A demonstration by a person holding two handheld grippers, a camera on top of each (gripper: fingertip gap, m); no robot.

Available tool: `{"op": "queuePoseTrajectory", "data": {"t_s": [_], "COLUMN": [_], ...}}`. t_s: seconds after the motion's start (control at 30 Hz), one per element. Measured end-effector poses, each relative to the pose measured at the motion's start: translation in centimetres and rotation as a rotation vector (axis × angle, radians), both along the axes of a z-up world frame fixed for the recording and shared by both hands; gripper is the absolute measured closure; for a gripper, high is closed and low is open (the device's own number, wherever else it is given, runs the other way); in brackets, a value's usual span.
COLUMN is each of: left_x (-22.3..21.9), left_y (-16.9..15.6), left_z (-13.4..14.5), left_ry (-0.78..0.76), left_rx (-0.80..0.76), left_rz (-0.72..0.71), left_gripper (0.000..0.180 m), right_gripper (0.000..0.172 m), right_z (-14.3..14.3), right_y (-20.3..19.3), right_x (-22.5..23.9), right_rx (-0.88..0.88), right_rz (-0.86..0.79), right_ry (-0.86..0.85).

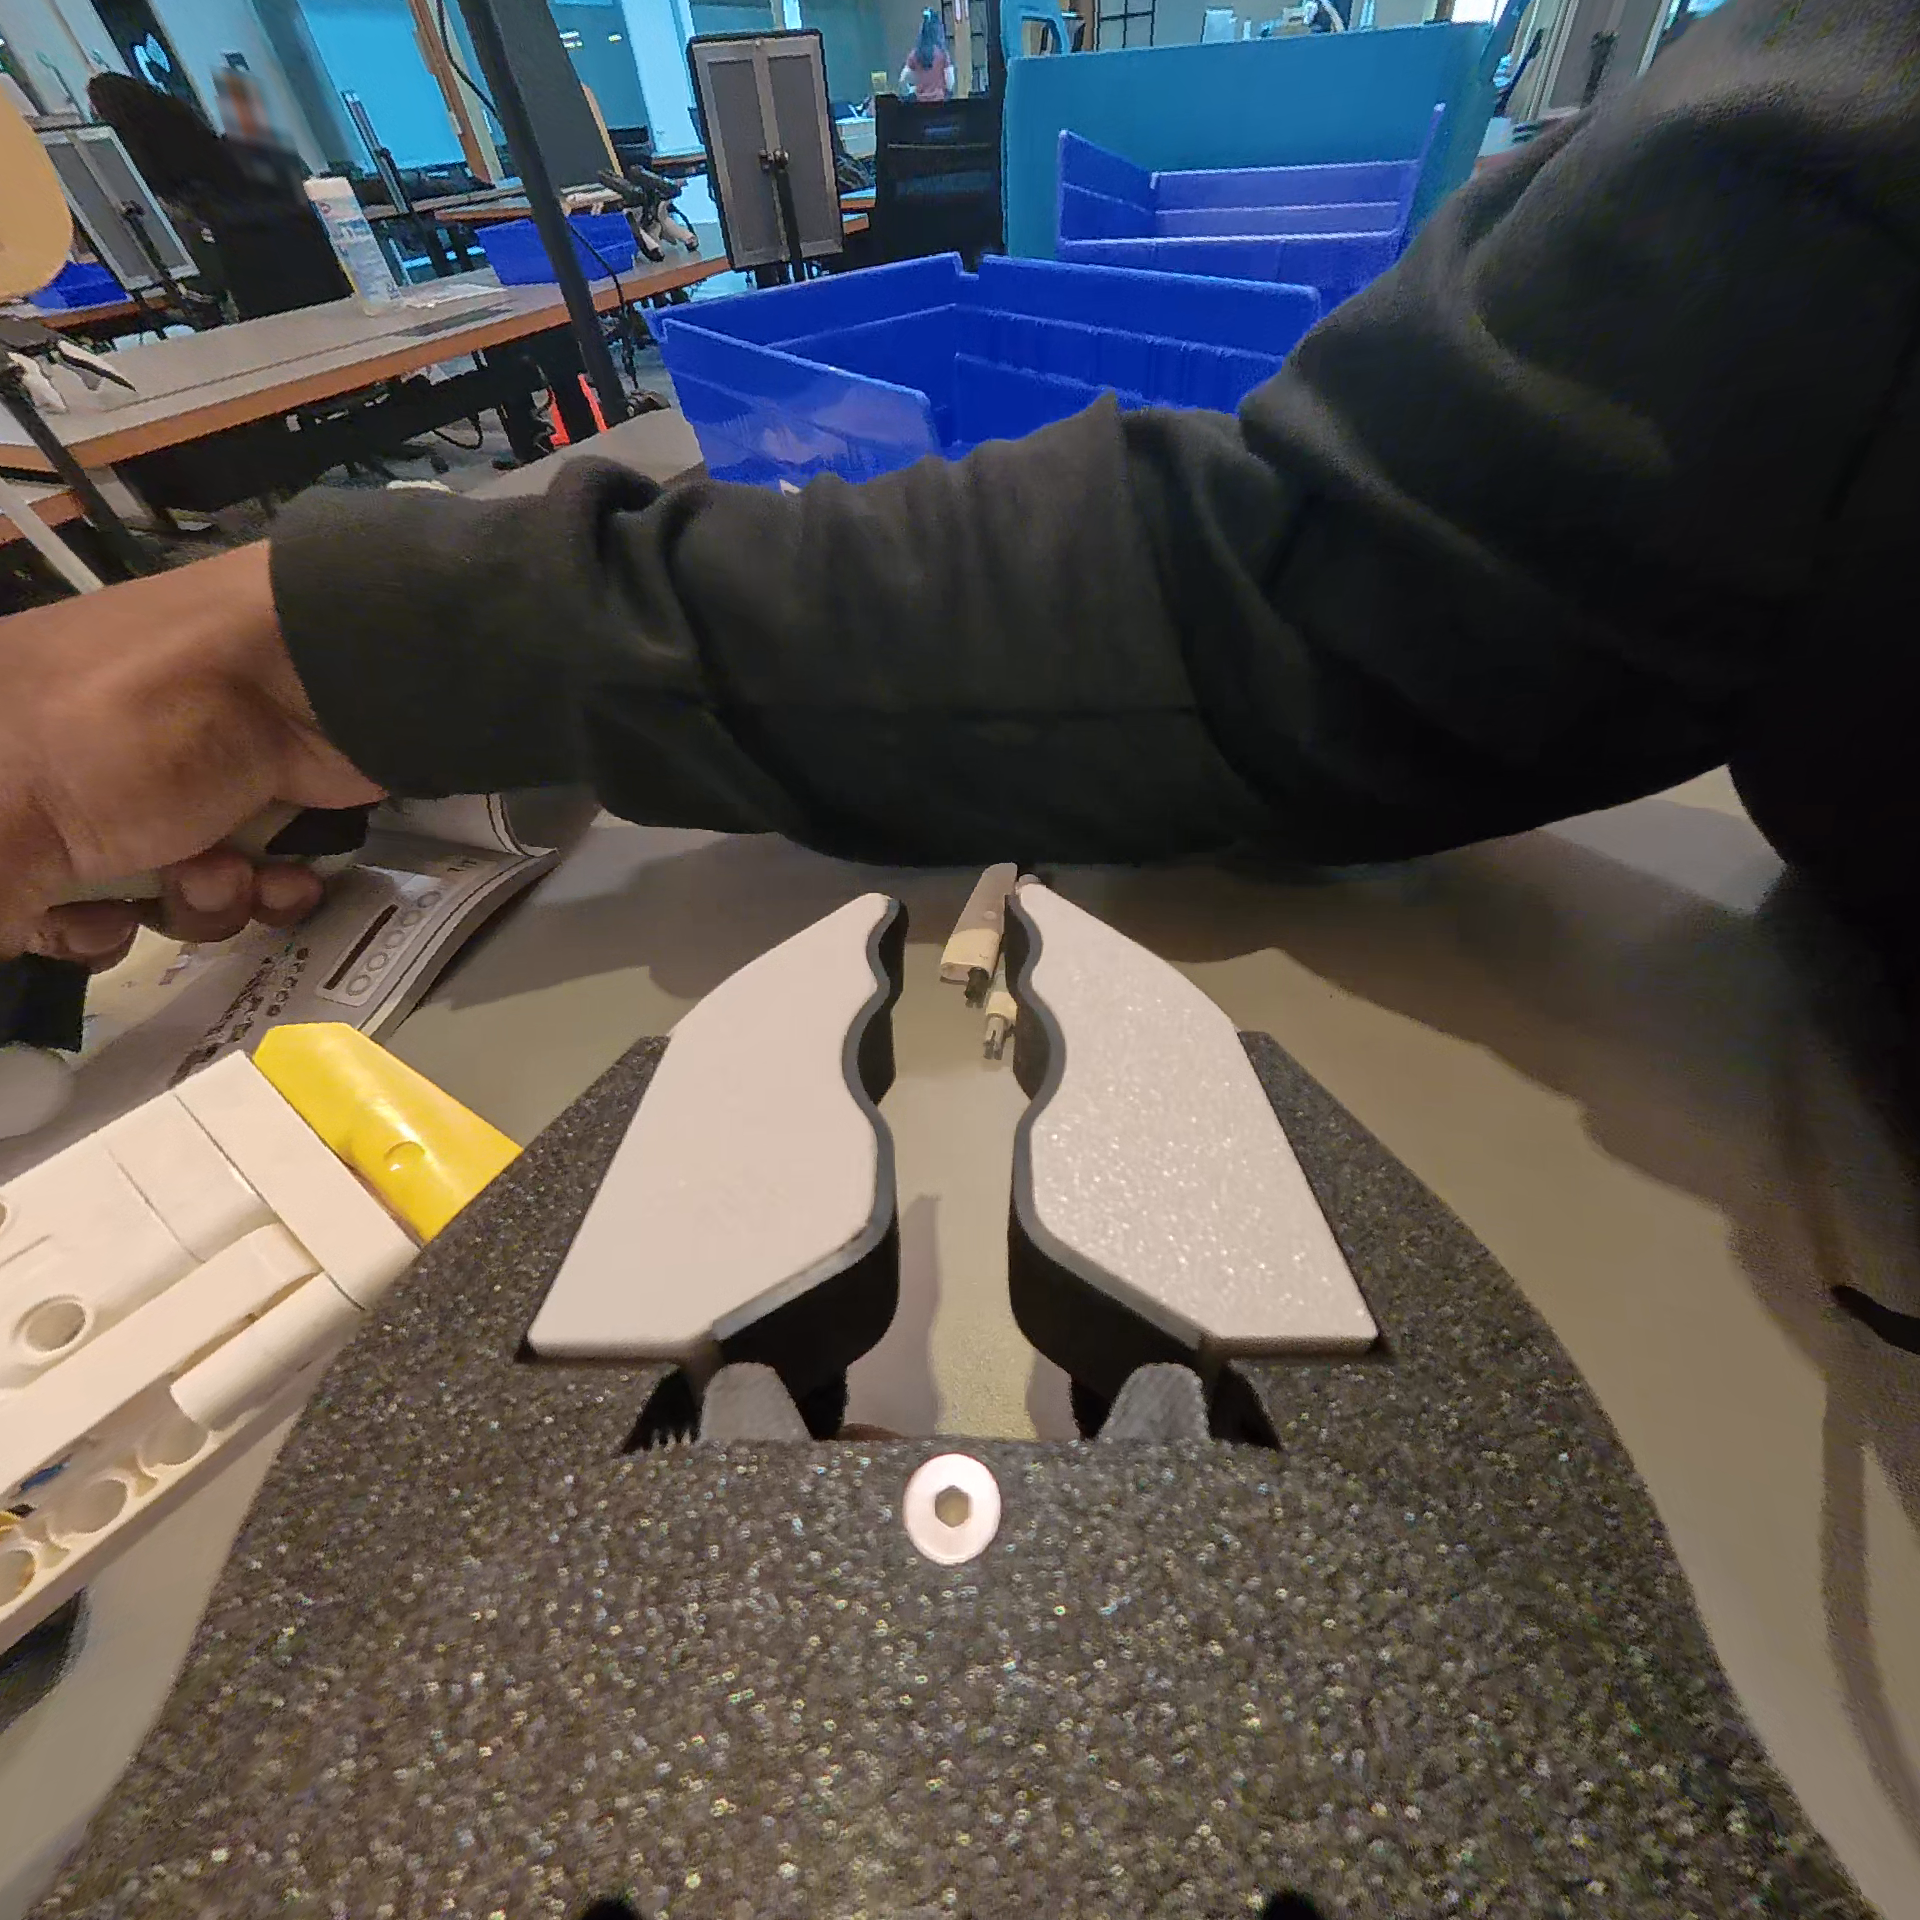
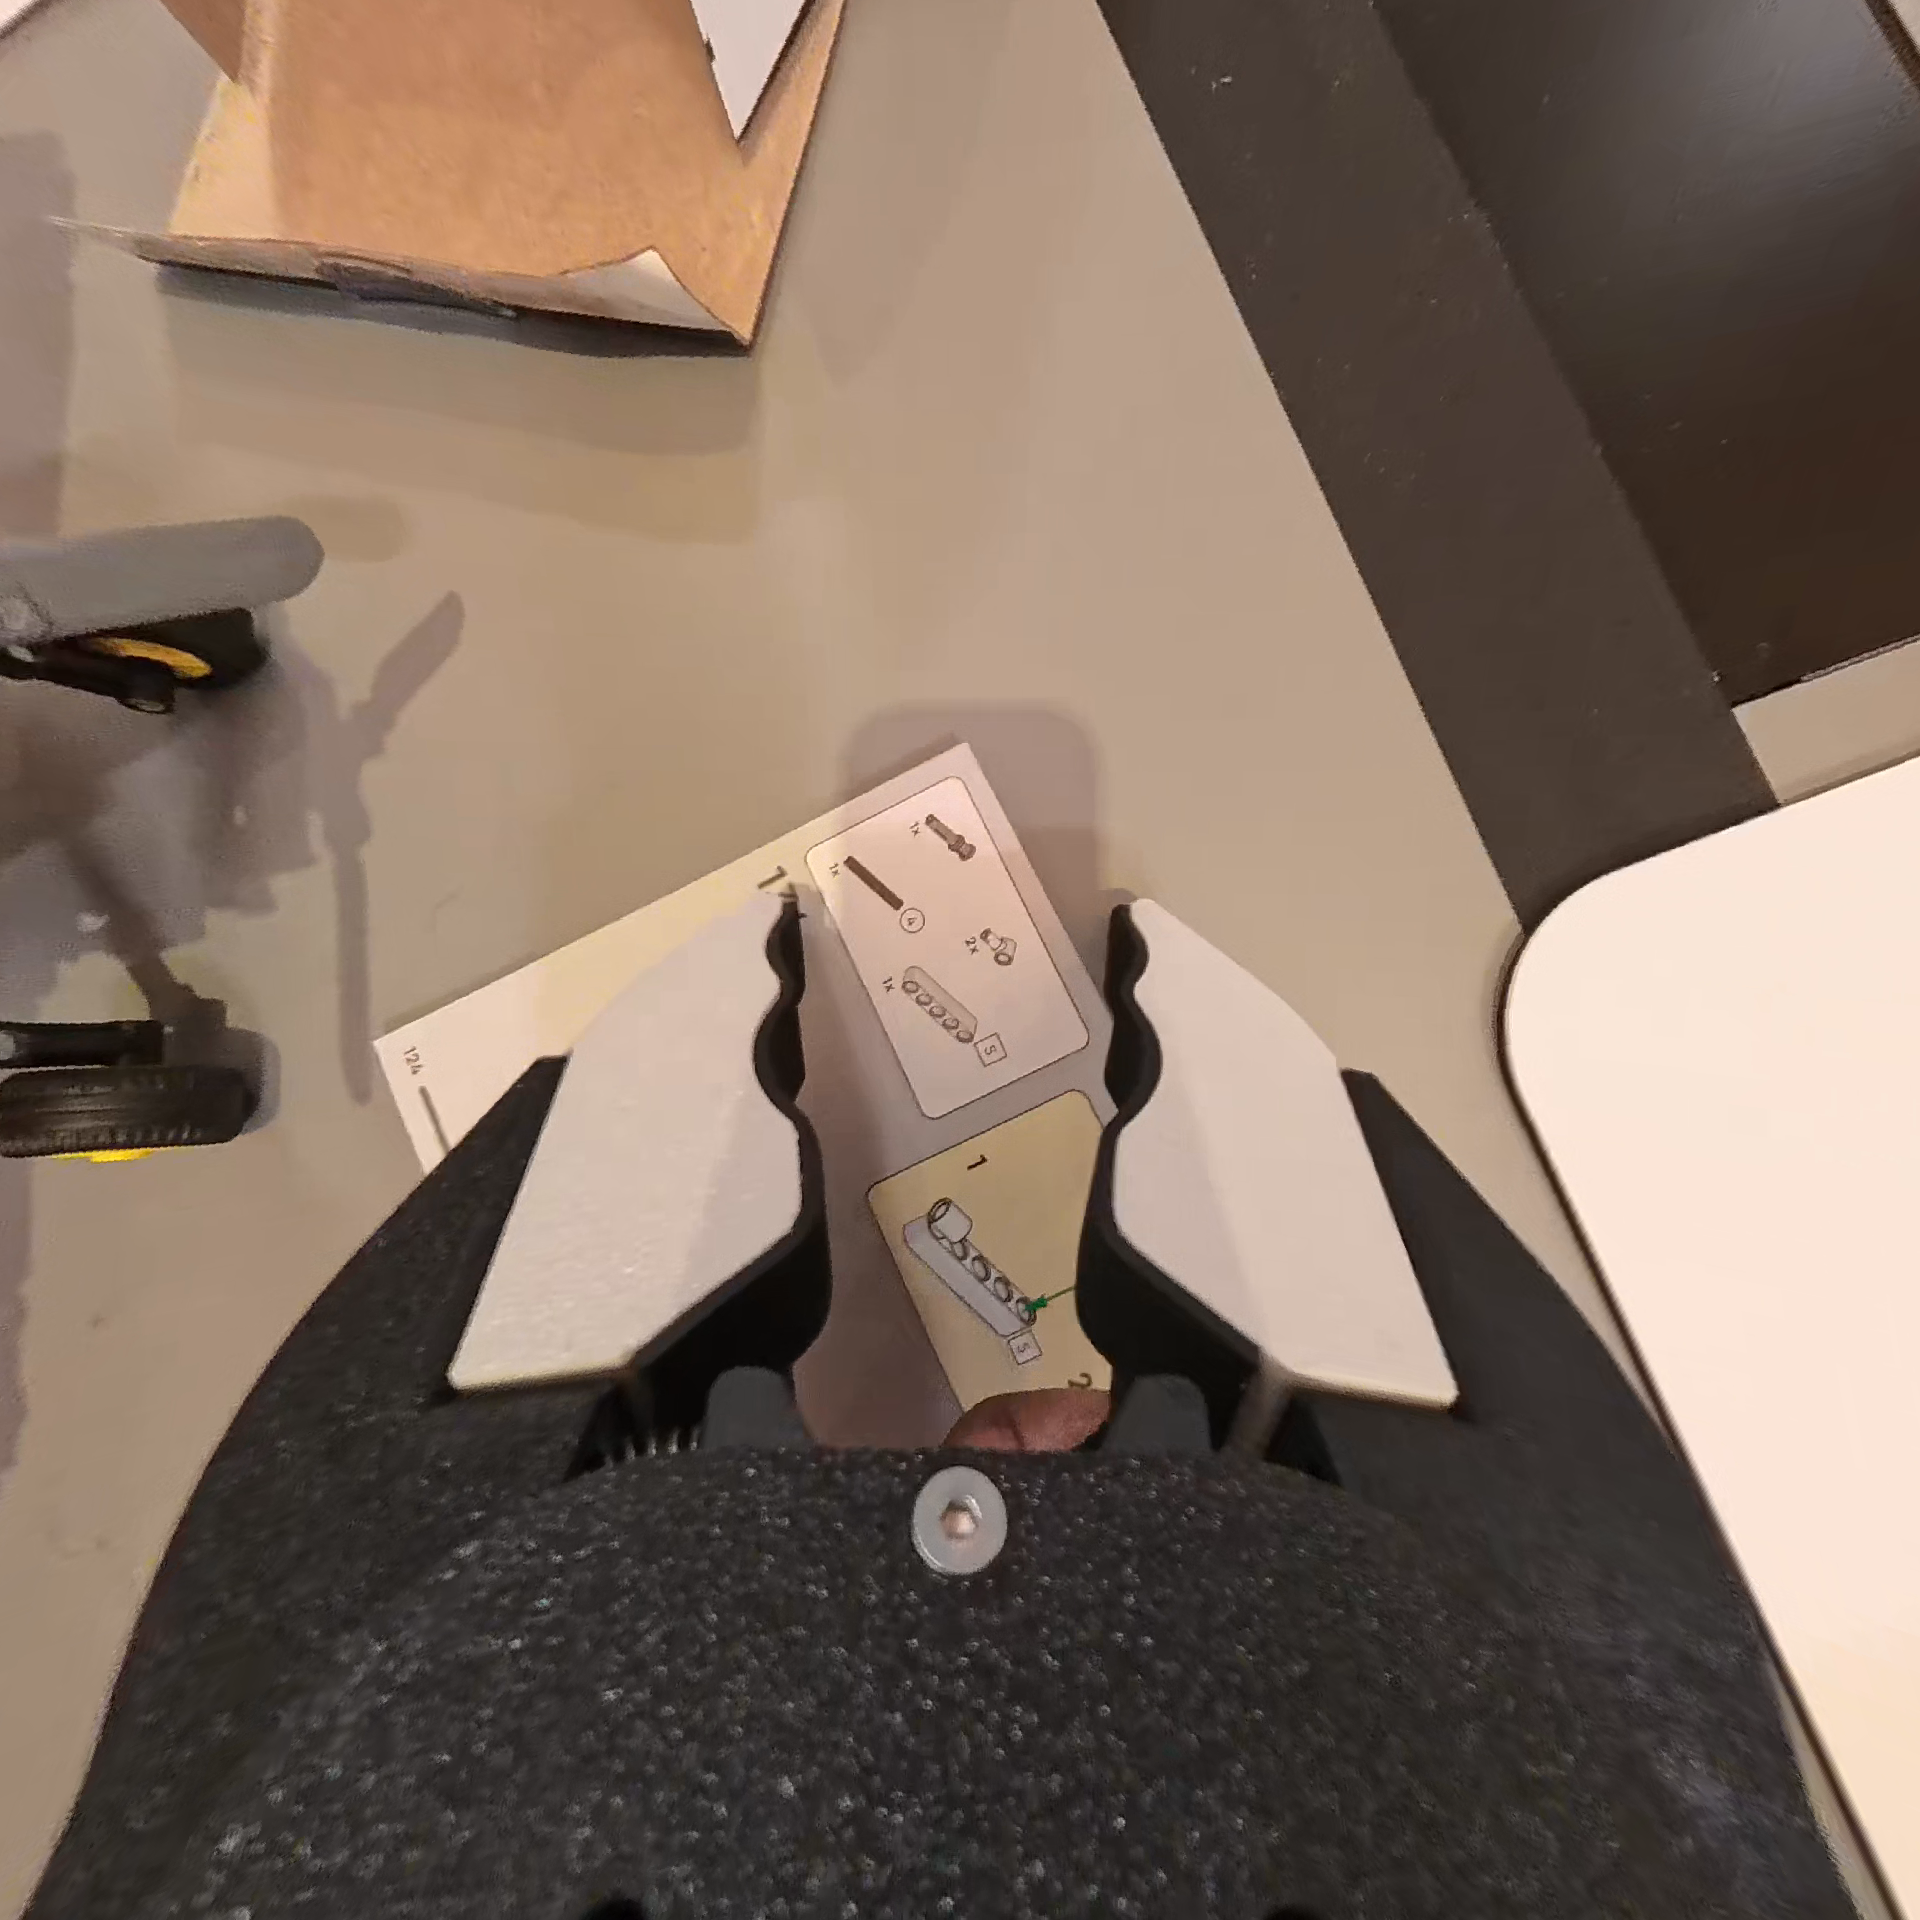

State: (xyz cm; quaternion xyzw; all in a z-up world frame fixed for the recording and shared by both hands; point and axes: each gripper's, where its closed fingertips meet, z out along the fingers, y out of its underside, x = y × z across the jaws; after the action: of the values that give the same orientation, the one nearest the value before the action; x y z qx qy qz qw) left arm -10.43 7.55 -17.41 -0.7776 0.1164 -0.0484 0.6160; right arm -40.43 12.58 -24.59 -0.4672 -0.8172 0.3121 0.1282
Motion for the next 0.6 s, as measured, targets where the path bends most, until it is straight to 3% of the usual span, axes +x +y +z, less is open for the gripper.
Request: {"op": "queuePoseTrajectory", "data": {"t_s": [0.6], "left_x": [-0.3], "left_y": [0.0], "left_z": [0.0], "left_ry": [-0.030], "left_rx": [-0.005], "left_rz": [0.003], "left_gripper": [0.162], "right_gripper": [0.120], "right_z": [1.3], "right_y": [0.0], "right_x": [1.7], "right_rx": [0.002], "right_rz": [0.043], "right_ry": [0.004]}}
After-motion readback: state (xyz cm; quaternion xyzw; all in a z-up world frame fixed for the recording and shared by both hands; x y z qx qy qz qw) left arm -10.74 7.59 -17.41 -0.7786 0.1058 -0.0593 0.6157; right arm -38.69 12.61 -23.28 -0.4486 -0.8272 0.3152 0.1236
